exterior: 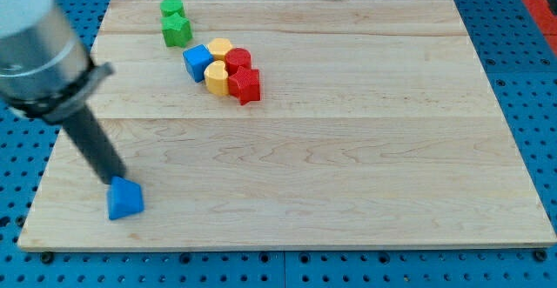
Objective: Push the blue triangle to the right of the board
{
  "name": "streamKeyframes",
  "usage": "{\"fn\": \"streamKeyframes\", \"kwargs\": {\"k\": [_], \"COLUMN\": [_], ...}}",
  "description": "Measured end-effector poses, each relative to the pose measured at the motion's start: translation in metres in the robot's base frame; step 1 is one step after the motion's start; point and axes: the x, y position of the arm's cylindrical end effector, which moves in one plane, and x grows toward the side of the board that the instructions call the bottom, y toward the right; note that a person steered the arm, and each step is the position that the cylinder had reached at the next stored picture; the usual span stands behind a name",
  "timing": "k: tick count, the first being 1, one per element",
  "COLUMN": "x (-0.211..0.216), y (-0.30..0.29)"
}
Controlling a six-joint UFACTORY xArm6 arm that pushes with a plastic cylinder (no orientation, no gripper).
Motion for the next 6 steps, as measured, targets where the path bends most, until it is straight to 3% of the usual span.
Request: {"fn": "streamKeyframes", "kwargs": {"k": [1,2,3,5,6], "x": [0.0,0.031,0.056,-0.012,0.019], "y": [-0.049,-0.089,-0.014,0.162,0.162]}}
